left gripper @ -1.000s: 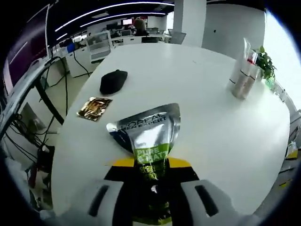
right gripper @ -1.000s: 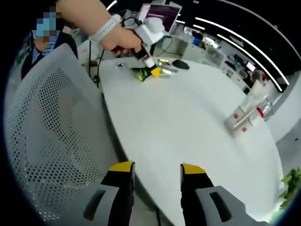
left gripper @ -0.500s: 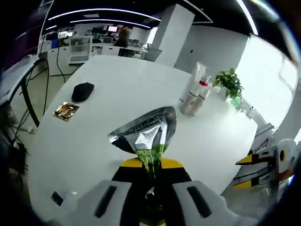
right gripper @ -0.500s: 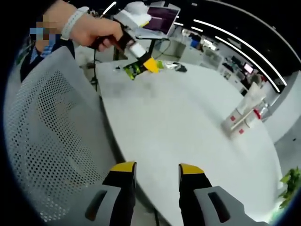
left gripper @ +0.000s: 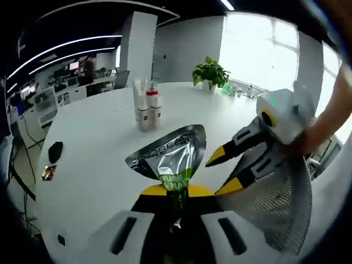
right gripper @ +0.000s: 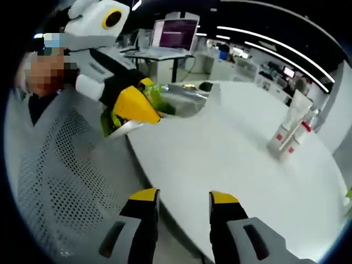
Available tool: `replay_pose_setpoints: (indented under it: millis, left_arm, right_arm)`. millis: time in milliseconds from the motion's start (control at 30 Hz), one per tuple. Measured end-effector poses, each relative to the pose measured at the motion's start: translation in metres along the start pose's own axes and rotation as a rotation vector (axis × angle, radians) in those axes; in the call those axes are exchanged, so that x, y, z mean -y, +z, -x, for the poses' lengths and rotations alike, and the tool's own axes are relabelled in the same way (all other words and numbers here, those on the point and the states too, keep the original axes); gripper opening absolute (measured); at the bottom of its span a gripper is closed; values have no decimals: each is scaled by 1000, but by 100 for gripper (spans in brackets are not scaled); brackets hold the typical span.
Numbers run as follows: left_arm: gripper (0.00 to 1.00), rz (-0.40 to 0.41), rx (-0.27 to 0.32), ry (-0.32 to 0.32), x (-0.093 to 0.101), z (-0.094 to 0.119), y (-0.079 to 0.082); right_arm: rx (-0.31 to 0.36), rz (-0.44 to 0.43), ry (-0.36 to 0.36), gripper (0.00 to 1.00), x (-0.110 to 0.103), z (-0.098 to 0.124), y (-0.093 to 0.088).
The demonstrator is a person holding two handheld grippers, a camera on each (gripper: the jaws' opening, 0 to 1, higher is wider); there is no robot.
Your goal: Arrange the skincare products in the storage area until every visible bottle or jar stands upright without overlapping.
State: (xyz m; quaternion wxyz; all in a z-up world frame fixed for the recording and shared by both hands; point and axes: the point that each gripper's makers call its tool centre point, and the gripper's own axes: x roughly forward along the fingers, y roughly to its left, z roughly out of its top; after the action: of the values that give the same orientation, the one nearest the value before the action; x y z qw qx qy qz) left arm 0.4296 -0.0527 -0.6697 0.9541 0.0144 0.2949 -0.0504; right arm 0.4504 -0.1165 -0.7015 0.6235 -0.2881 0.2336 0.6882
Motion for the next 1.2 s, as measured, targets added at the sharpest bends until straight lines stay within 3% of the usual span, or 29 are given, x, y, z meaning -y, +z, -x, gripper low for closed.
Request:
replay_pose_setpoints:
  millis: [133, 233, 267, 300, 367, 500, 633, 667, 767, 867, 967, 1000, 1067, 1133, 1200]
  left_arm:
    - [4, -200, -57, -20, 12, -6, -12]
    - [4, -200, -33, -47, 17, -8, -11]
    - [4, -199, -27, -47, 17, -7, -10]
    - [4, -201, -21, -45, 17, -7, -9]
    - [4, -243, -10, -28, 15, -6, -7]
    - [4, -268, -2, -20, 14, -6, -6]
    - [4, -326, 27, -44, 20, -6, -1]
    - [4, -318, 42, -48, 21, -5, 1]
    - [4, -294, 49, -54, 22, -5, 3]
    - [4, -212, 34, -88, 28, -3, 1]
    - [5, -156, 80, -125, 35, 3, 12]
    - [5, -99, 61, -122, 34, 5, 12]
    - [6, -74, 64, -115, 30, 9, 18]
    - [9, -34, 79, -106, 33, 13, 27]
    - [13, 10, 84, -97, 32, 14, 31]
  right_arm:
    - [60, -90, 121, 41, -20, 2, 14]
    - [104, -181, 234, 41, -32, 8, 24]
    - [120, -253, 278, 42, -36, 12, 28]
    - [123, -271, 289, 43, -36, 13, 29]
    - [210, -421, 345, 43, -30, 24, 45]
    - [238, -577, 323, 45, -7, 25, 44]
    - [259, -713, 350, 46, -6, 21, 52]
    - [256, -790, 371, 46, -13, 16, 56]
    - [308, -856, 382, 44, -14, 10, 64]
    - [350, -897, 359, 35, -8, 9, 68]
    - [353, -916, 347, 14, -4, 13, 66]
    - [376, -966, 393, 14, -7, 17, 73]
    - [395, -910, 374, 13, -6, 21, 77]
    - [424, -921, 385, 9, -2, 28, 85]
    - [428, -880, 376, 6, 0, 32, 88]
